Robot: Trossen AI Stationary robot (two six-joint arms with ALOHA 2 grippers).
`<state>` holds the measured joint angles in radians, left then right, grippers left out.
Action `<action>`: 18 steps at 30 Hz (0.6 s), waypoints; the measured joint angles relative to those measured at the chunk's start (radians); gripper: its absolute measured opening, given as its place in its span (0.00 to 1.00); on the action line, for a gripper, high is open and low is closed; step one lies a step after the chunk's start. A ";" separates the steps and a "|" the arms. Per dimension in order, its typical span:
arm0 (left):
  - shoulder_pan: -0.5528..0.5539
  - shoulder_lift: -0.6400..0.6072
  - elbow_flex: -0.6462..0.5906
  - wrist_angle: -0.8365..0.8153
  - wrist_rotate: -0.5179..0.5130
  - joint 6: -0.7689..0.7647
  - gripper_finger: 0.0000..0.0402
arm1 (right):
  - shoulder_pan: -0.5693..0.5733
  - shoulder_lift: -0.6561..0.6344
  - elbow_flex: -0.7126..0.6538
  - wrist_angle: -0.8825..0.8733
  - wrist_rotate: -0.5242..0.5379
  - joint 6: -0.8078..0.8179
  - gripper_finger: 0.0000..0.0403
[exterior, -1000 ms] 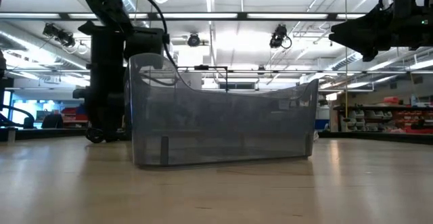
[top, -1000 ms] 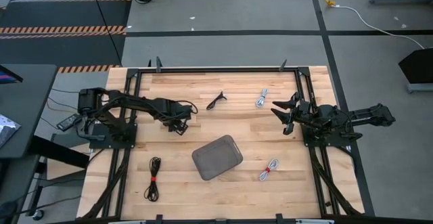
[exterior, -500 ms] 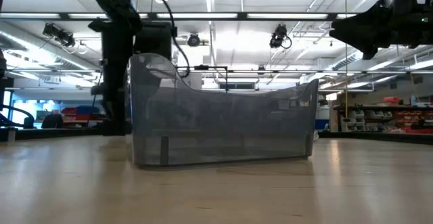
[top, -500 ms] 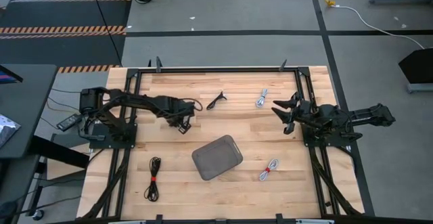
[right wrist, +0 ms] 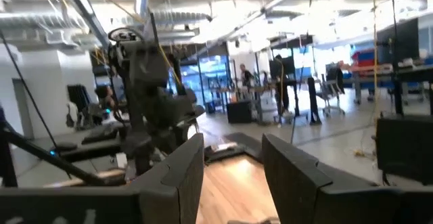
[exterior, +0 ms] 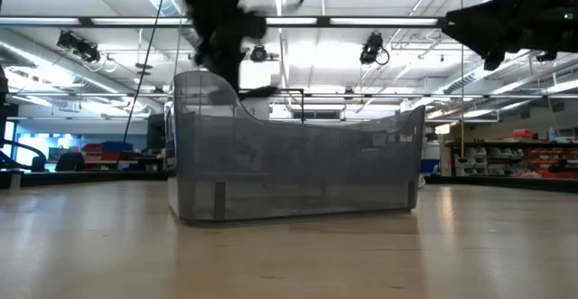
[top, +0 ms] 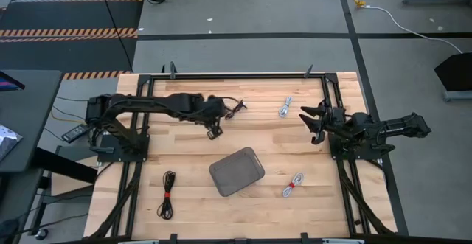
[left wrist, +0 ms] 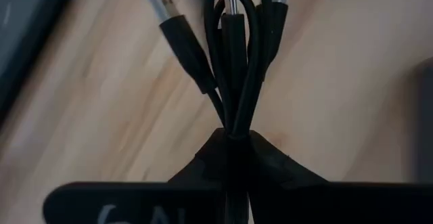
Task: Pick and place USB-C Cables
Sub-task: Put the middle black charger cable into the black bin
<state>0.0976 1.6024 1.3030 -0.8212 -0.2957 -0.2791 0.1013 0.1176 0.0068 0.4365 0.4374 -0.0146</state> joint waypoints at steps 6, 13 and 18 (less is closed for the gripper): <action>-0.119 -0.001 0.118 0.092 0.073 0.115 0.08 | 0.000 0.041 0.043 -0.004 -0.042 -0.031 0.39; -0.250 -0.001 0.130 0.050 0.130 0.154 0.09 | 0.000 0.116 0.066 -0.092 -0.042 0.072 0.39; -0.317 0.001 0.130 0.044 0.136 0.064 0.09 | 0.008 0.160 0.066 -0.158 -0.043 0.214 0.39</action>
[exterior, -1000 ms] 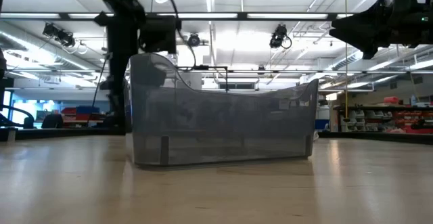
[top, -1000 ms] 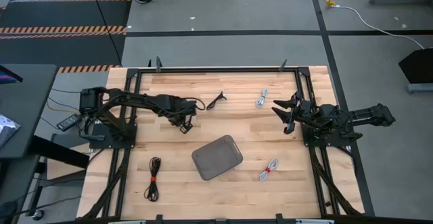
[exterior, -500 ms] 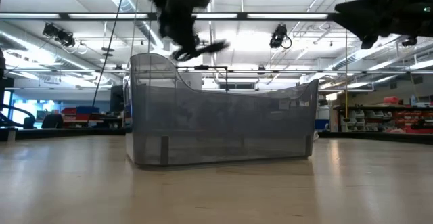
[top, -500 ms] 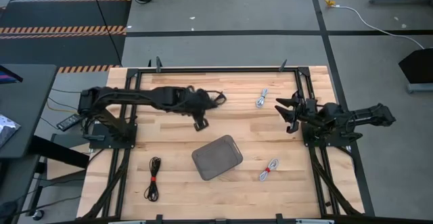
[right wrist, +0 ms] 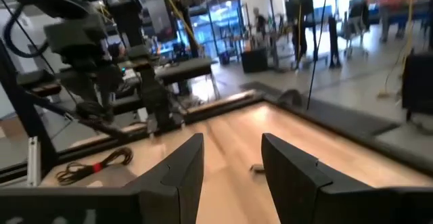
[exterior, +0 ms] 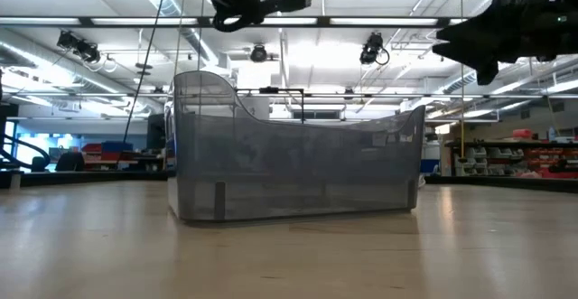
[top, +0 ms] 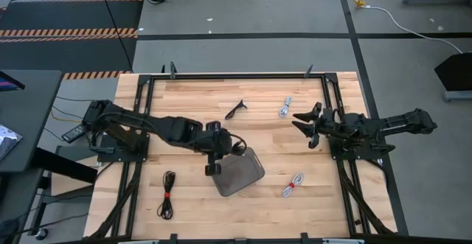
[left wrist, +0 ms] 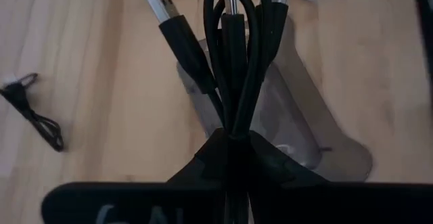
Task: Pick and place USB-C Cables
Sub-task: Put the middle black charger cable into the black bin
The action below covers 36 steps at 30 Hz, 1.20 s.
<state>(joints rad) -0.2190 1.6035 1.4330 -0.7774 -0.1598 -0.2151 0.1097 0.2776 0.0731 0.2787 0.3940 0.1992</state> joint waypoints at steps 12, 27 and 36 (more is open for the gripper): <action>-0.117 0.101 0.000 -0.008 -0.044 -0.214 0.09 | 0.016 0.032 0.000 0.049 0.003 0.029 0.39; -0.072 0.244 -0.001 0.038 -0.058 -0.355 0.10 | 0.008 0.050 -0.001 0.120 0.035 -0.117 0.39; -0.096 0.262 -0.001 0.052 -0.053 -0.439 0.12 | -0.017 0.050 -0.001 0.172 0.034 -0.213 0.39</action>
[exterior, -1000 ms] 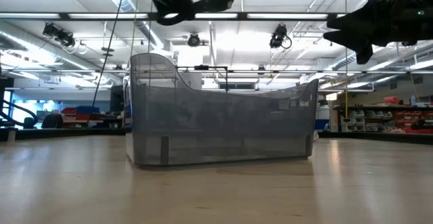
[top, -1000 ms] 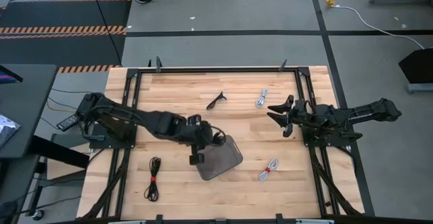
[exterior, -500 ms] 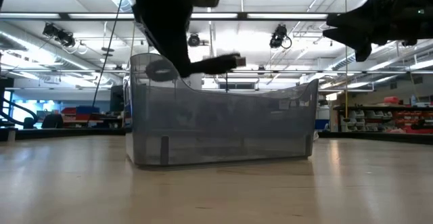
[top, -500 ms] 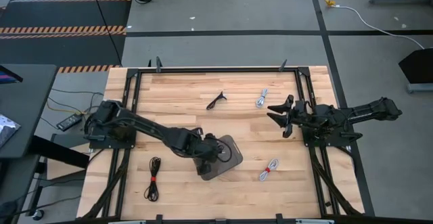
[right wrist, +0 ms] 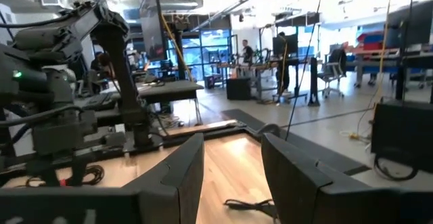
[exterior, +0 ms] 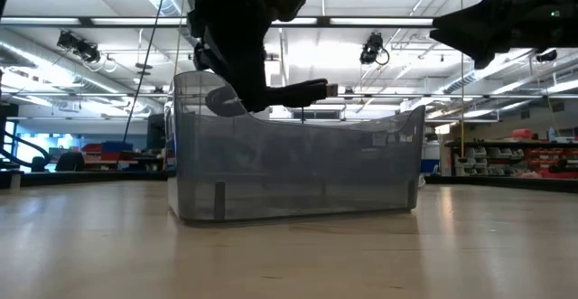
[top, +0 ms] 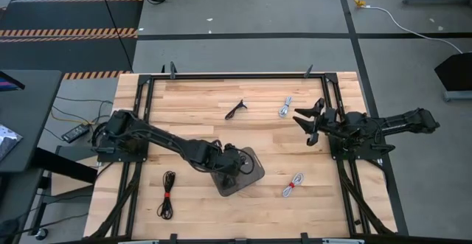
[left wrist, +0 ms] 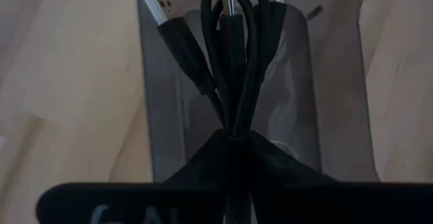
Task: Pick and place USB-C Cables
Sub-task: Put the middle black charger cable into the black bin, then put the bottom black charger cable into the black bin
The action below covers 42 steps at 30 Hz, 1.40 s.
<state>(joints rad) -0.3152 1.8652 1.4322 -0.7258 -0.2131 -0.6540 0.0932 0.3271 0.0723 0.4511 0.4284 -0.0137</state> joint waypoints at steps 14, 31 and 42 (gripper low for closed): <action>0.001 0.051 0.000 0.012 -0.006 0.037 0.36 | -0.005 0.000 0.000 0.065 -0.003 -0.048 0.39; -0.082 -0.079 0.155 -0.513 0.073 -0.175 0.44 | -0.010 0.000 0.000 0.167 -0.003 -0.138 0.39; -0.281 -0.091 0.156 -0.686 -0.022 -0.705 0.44 | -0.025 0.000 0.000 0.398 -0.003 -0.368 0.39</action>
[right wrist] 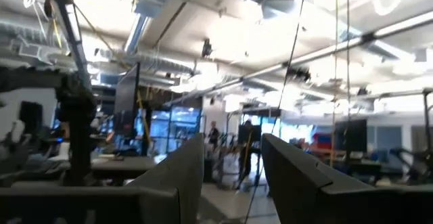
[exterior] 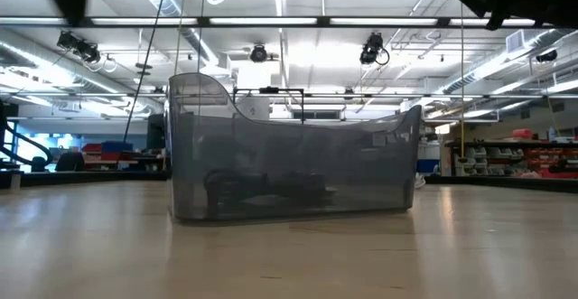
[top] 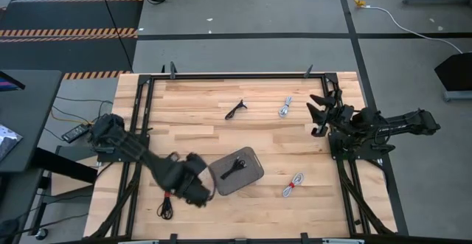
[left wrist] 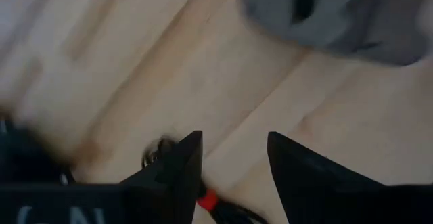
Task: Pick and place USB-C Cables
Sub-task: Put the bottom black charger cable into the black bin
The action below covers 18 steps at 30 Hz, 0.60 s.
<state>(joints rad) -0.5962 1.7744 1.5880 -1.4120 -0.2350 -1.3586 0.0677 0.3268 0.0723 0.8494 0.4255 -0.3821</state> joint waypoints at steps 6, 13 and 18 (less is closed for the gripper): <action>-0.109 0.002 -0.119 0.052 0.033 -0.383 0.44 | 0.000 0.000 0.000 0.040 0.000 -0.040 0.39; -0.194 0.001 -0.230 0.113 0.117 -0.671 0.44 | 0.004 0.000 0.000 0.021 0.000 -0.015 0.39; -0.236 0.001 -0.298 0.148 0.184 -0.785 0.44 | 0.009 0.000 0.000 -0.014 0.002 0.023 0.39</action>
<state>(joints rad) -0.8319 1.7756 1.2897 -1.2636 -0.0515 -2.1441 0.0765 0.3271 0.0723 0.8351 0.4271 -0.3592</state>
